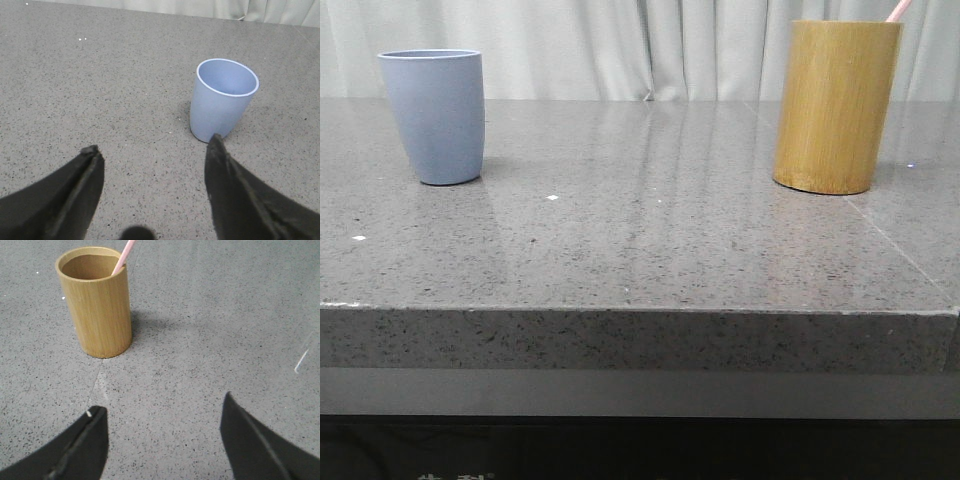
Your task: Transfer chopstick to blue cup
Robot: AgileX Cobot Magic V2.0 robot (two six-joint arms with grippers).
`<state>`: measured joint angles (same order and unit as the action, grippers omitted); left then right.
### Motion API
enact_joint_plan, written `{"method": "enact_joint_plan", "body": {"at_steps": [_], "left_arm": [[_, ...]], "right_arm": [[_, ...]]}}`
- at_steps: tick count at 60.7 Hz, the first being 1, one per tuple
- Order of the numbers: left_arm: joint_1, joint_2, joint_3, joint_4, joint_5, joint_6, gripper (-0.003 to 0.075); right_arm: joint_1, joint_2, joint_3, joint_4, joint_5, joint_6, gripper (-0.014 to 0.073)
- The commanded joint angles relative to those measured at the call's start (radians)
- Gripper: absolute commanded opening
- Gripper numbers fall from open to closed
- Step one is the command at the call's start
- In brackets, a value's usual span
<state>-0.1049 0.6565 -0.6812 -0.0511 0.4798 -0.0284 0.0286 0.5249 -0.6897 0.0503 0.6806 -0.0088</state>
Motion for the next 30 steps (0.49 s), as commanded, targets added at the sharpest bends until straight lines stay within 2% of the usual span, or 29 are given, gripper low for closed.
{"method": "enact_joint_plan", "body": {"at_steps": [1,9,30], "left_arm": [[-0.008,0.006,-0.027,-0.001,-0.09,-0.002,0.0482],[-0.008,0.039,-0.058,-0.001,-0.068,-0.002,0.0482],[-0.096,0.348,-0.415,-0.003,0.156,0.028,0.0482]], "right_arm": [[-0.006,0.01,-0.033,-0.012,-0.062,-0.006,0.0542],[-0.006,0.01,-0.033,-0.012,-0.062,-0.006,0.0542],[-0.006,0.01,-0.033,-0.012,-0.062,-0.006,0.0541]]}}
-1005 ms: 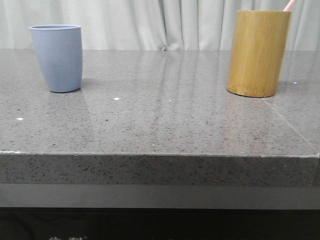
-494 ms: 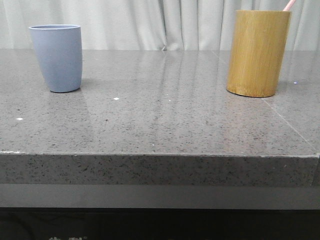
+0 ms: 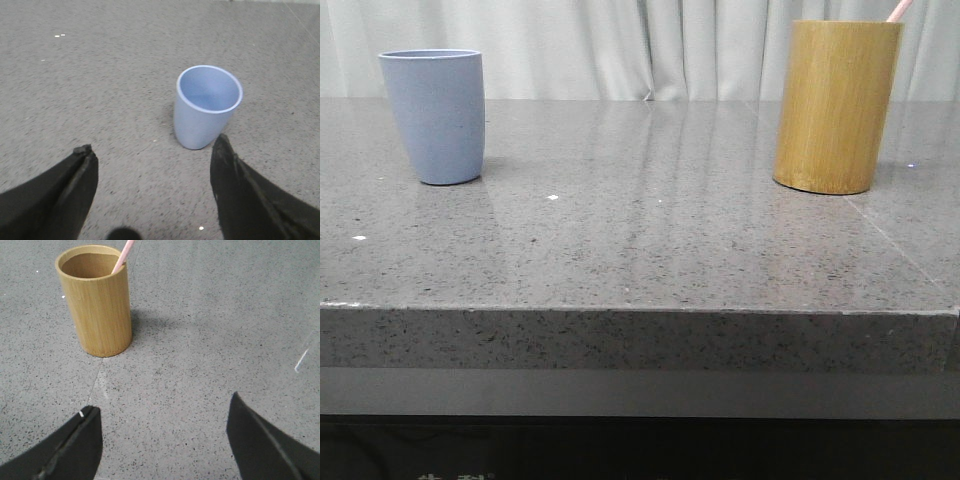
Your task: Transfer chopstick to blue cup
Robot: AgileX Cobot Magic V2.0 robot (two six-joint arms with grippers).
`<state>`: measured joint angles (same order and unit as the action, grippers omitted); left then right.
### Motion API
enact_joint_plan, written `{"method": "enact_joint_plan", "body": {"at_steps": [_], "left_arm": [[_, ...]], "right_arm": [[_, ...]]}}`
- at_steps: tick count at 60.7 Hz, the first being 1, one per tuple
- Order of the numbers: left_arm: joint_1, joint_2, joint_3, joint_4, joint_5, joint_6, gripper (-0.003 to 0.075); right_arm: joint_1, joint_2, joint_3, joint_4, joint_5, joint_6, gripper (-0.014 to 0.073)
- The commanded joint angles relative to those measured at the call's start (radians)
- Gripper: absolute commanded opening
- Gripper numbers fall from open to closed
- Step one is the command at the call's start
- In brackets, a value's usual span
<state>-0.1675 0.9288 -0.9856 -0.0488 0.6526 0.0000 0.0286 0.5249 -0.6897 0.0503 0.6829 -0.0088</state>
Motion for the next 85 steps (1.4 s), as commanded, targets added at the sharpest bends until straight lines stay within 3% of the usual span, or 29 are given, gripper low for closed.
{"method": "enact_joint_plan", "body": {"at_steps": [1,27,50,55,74,82,85], "left_arm": [[-0.038,0.092,-0.126,-0.004,-0.008,0.0,0.0482],[-0.074,0.572,-0.592,0.02,0.294,0.015,0.0482],[-0.074,0.805,-0.77,0.049,0.392,0.015,0.047],[-0.074,0.821,-0.775,0.049,0.39,0.015,0.0418],[-0.074,0.831,-0.775,0.049,0.387,0.015,0.0074],[-0.074,0.831,-0.775,0.049,0.387,0.015,-0.0018],[-0.074,0.831,-0.784,0.032,0.392,0.015,-0.0019]], "right_arm": [[-0.006,0.01,-0.033,-0.012,-0.064,-0.006,0.0541],[-0.006,0.01,-0.033,-0.012,-0.065,-0.006,0.0541],[-0.006,0.01,-0.033,-0.012,-0.065,-0.006,0.0541],[-0.006,0.01,-0.033,-0.012,-0.065,-0.006,0.0541],[-0.006,0.01,-0.033,-0.012,-0.066,-0.006,0.0541],[-0.006,0.01,-0.033,-0.012,-0.066,-0.006,0.0541],[-0.006,0.01,-0.033,-0.012,-0.066,-0.006,0.0541]]}}
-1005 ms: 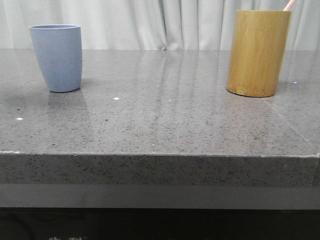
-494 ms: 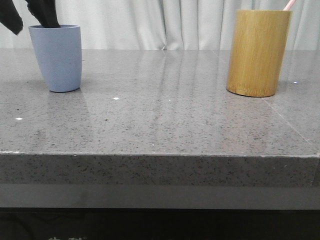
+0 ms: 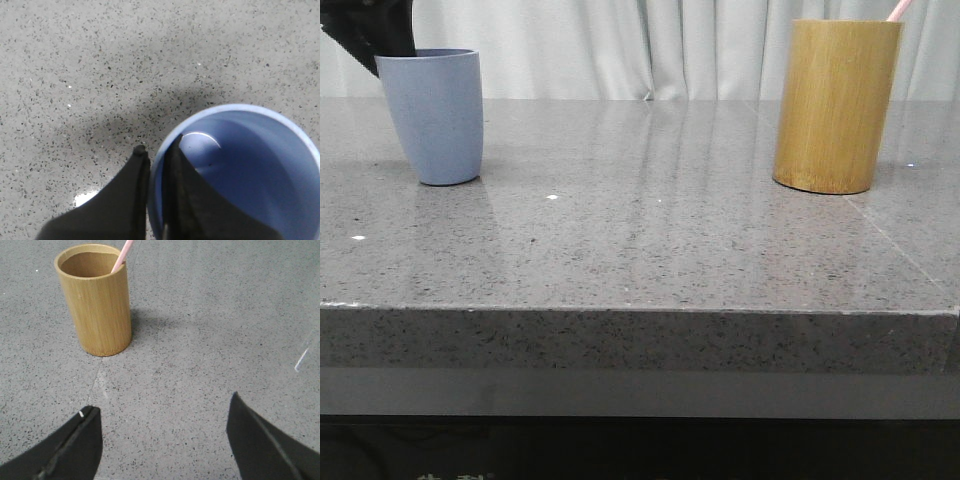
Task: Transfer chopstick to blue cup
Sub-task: 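Reach the left gripper down and grasp the light blue cup's rim, then slide the blue cup with the left gripper toward the bamboo holder, release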
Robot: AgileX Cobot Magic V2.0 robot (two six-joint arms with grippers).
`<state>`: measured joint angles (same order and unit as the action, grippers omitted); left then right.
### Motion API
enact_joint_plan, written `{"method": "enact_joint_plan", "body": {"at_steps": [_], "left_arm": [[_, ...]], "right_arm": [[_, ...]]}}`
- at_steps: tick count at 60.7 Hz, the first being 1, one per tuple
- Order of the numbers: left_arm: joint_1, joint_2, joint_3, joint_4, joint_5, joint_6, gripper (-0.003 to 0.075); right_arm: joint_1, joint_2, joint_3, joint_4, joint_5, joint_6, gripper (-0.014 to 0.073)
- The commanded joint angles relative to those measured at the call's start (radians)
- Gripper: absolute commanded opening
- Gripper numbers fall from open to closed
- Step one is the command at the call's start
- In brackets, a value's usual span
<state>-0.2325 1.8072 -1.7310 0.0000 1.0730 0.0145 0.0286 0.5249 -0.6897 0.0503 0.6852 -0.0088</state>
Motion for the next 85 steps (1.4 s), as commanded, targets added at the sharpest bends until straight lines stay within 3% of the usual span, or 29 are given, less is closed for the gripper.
{"method": "enact_joint_plan", "body": {"at_steps": [1,15,35,47,75,80,85], "left_arm": [[-0.011,-0.047,-0.044,-0.029,-0.023,0.001,-0.0019],[-0.121,-0.036,-0.15,-0.085,0.011,0.002,-0.0019],[-0.32,0.126,-0.434,-0.085,0.095,0.002,-0.0019],[-0.362,0.202,-0.52,-0.085,0.111,0.002,-0.0019],[-0.369,0.245,-0.529,-0.079,0.146,0.002,-0.0016],[-0.369,0.245,-0.529,-0.079,0.153,0.002,0.0036],[-0.369,0.245,-0.529,-0.079,0.153,0.003,0.0162]], "right_arm": [[-0.006,0.01,-0.033,-0.012,-0.069,-0.006,0.0541],[-0.006,0.01,-0.033,-0.004,-0.069,-0.006,0.0541],[-0.006,0.01,-0.033,-0.003,-0.07,-0.006,0.0541],[-0.006,0.01,-0.033,-0.003,-0.073,-0.006,0.0541],[-0.006,0.01,-0.033,-0.003,-0.097,-0.006,0.0541],[-0.006,0.01,-0.033,-0.003,-0.097,-0.006,0.0541],[-0.006,0.01,-0.033,-0.003,-0.097,-0.006,0.0541]]}}
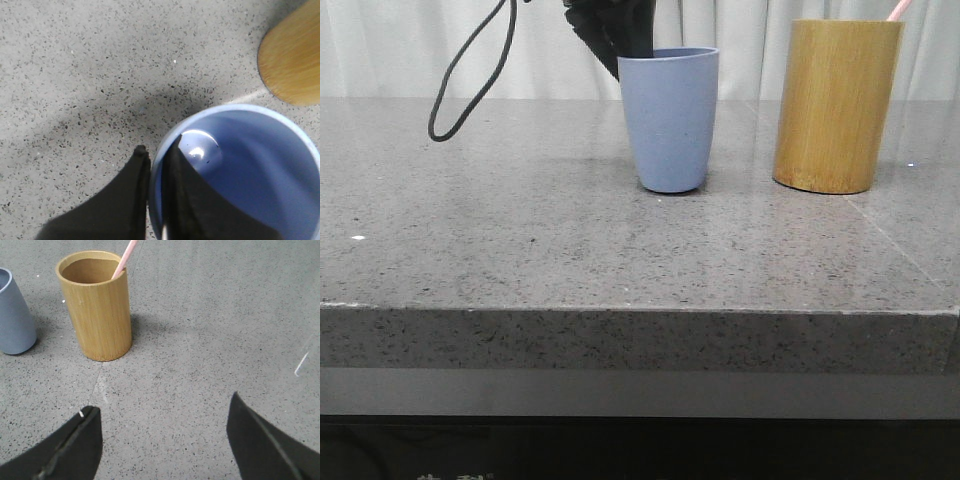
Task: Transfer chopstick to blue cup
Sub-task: 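Slide the blue cup with the left gripper toward the bamboo holder, release, then lower the right gripper over the bamboo holder and grasp the pink stick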
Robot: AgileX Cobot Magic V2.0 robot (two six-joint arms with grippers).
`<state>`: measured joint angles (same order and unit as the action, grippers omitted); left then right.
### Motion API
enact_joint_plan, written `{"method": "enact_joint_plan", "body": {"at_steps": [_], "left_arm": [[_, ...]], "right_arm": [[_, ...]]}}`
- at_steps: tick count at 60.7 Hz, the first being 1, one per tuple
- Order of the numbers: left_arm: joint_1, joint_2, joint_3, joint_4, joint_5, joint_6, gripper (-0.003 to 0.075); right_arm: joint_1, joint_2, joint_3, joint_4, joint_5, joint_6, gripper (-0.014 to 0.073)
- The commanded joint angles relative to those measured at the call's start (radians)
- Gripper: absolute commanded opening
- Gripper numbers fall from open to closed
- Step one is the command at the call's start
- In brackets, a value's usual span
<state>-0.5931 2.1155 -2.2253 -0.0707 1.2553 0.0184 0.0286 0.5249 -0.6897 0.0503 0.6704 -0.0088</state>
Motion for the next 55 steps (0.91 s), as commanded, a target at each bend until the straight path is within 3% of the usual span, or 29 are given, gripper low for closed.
{"method": "enact_joint_plan", "body": {"at_steps": [1,7,12,21,22,40,55], "left_arm": [[-0.008,-0.063,-0.035,-0.008,-0.03,-0.001,0.0202],[-0.008,-0.063,-0.035,-0.008,-0.033,-0.001,0.0356],[-0.008,-0.065,-0.035,-0.008,-0.034,-0.001,0.0401],[-0.008,-0.074,-0.08,-0.008,-0.029,-0.001,0.0401],[-0.008,-0.074,-0.088,-0.008,-0.027,-0.001,0.0401],[0.007,-0.174,-0.157,-0.01,-0.002,-0.011,0.0401],[0.007,-0.362,-0.017,-0.01,-0.05,-0.011,0.0401]], "right_arm": [[-0.006,0.01,-0.033,-0.003,-0.083,-0.006,0.0541],[-0.006,0.01,-0.033,-0.003,-0.083,-0.006,0.0541],[-0.006,0.01,-0.033,-0.003,-0.084,-0.006,0.0541],[-0.006,0.01,-0.033,-0.003,-0.096,-0.006,0.0541],[-0.006,0.01,-0.033,-0.002,-0.101,-0.006,0.0491],[-0.006,0.013,-0.033,0.048,-0.24,-0.003,0.0491],[-0.006,0.095,-0.035,0.189,-0.388,-0.003,0.0491]]}}
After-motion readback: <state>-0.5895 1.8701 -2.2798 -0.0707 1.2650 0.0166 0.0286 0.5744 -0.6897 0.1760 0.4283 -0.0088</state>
